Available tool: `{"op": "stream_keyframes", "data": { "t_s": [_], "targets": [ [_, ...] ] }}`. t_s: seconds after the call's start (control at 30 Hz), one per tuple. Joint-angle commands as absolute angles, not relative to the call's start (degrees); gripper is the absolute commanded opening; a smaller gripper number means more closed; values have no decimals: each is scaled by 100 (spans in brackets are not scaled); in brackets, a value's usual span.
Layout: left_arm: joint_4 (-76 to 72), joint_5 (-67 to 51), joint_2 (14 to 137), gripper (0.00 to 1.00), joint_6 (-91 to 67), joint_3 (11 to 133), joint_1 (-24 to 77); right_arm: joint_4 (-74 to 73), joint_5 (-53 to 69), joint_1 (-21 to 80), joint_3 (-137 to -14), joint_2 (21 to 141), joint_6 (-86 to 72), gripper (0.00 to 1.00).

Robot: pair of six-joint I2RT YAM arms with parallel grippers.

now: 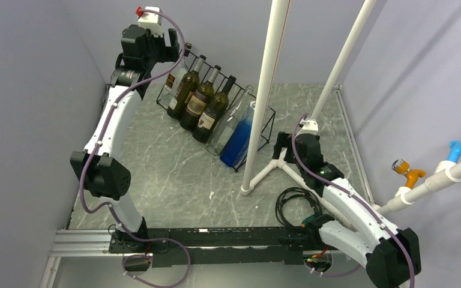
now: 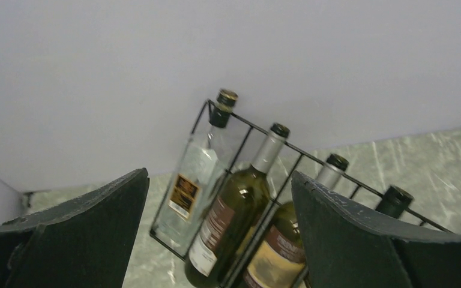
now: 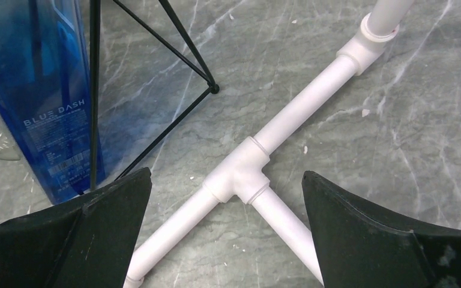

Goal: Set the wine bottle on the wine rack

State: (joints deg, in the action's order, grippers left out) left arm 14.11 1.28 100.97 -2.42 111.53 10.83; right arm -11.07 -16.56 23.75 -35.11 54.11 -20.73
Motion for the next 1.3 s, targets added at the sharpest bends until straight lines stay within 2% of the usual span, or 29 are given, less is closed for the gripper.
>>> {"op": "stream_keyframes", "data": {
  "t_s": [0.0, 0.3, 0.6, 0.9, 1.27],
  "targets": [
    [1446, -457, 9455, 94, -843, 10861, 967, -1405, -1917, 2355, -3850, 4962, -2040, 100],
    [1534, -1005, 8232, 96, -1422, 10198, 695, -1913, -1797, 2355, -4179, 4143, -1973, 100],
    [1545, -1135, 6241, 97, -1346, 8942, 633, -2349, -1795, 2355, -5134, 3426, -1566, 100],
    [2080, -325, 4428, 100, -498, 8462, 633, -2498, -2058, 2355, -6188, 3007, -1351, 100],
    [1974, 451, 3359, 100, 321, 8205, 821, -1880, -2248, 2355, -6328, 2552, -954, 100]
  ]
}}
